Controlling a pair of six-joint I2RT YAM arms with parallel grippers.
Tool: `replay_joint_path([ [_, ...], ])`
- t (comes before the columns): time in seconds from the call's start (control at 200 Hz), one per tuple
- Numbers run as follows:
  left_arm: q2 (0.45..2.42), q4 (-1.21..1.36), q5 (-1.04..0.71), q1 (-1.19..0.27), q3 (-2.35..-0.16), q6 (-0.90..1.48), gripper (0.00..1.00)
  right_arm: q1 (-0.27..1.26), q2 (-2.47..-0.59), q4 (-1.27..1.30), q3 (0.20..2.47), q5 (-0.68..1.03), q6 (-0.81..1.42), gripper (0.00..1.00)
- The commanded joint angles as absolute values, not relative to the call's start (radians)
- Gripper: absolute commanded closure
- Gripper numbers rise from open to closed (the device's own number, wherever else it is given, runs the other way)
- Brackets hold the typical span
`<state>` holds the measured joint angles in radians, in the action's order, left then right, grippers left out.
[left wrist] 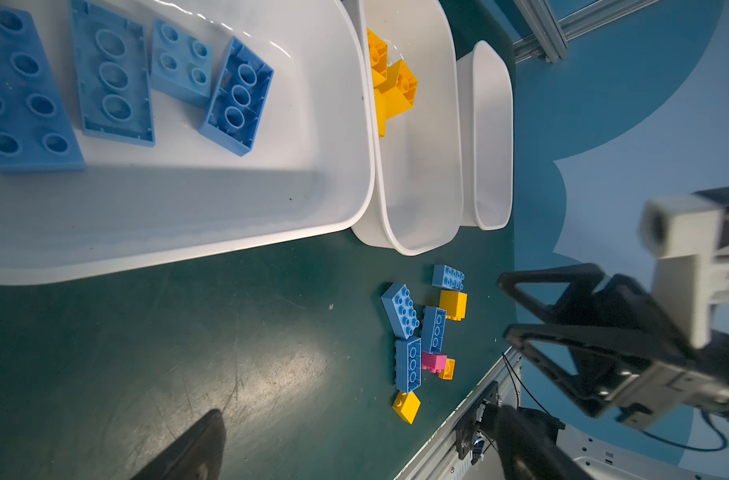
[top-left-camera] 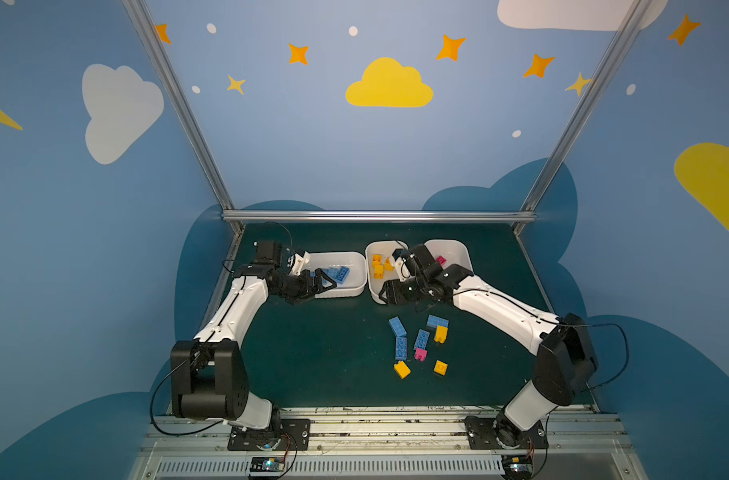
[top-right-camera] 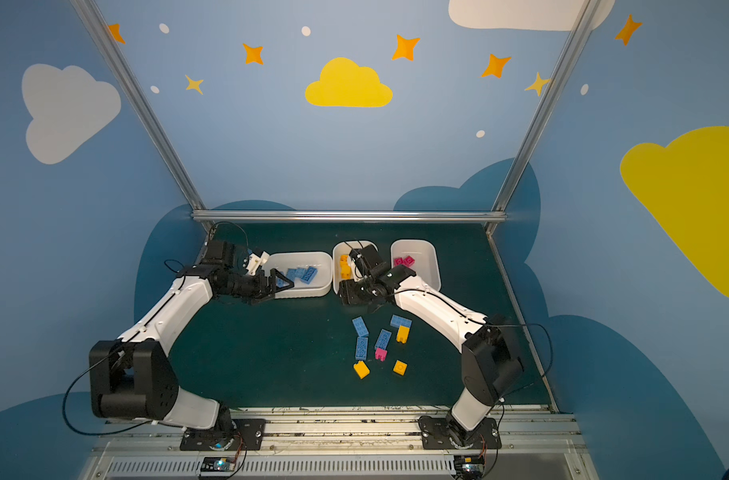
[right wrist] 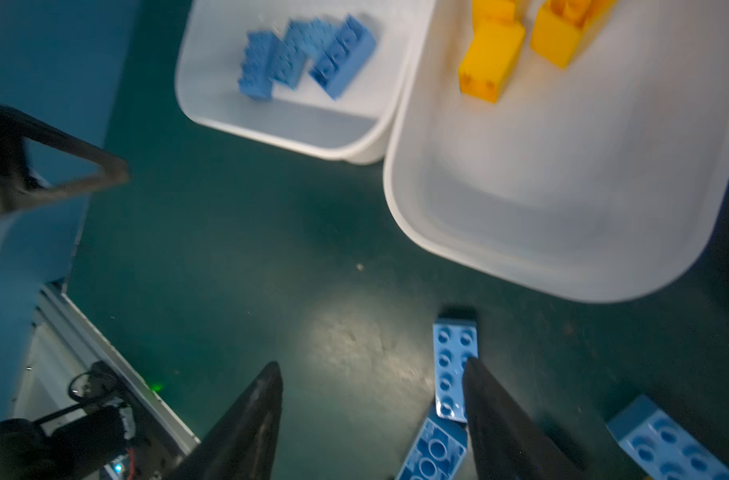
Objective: Sort the legos into containers by color
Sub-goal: 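Return the right gripper to the pile and grasp a blue 2x4 brick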
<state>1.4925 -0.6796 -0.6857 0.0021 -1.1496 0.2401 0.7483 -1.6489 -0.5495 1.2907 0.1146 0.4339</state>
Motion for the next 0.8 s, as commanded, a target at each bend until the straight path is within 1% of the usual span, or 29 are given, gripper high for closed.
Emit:
replay_joint_path([
  [0.0,1.506,-0.675,-0.71,-0.006,-1.146,0.247,0.01,0.764,-1.646,-0.606,1.243,0.04,0.467,0.31],
  [0.22,1.505,-0.67,-0.707,-0.019,-1.14,0.256,0.01,0.796,-1.792,-0.675,1.309,-0.025,0.458,0.33],
  [0.516,1.506,-0.687,-0.699,-0.019,-1.15,0.241,0.0,0.805,-1.904,-0.69,1.322,-0.07,0.451,0.37],
  [0.606,1.507,-0.686,-0.7,-0.019,-1.149,0.239,0.01,0.808,-1.922,-0.697,1.307,-0.077,0.446,0.44],
  [0.791,1.508,-0.684,-0.701,-0.019,-1.139,0.237,0.01,0.81,-1.908,-0.703,1.282,-0.091,0.442,0.69],
])
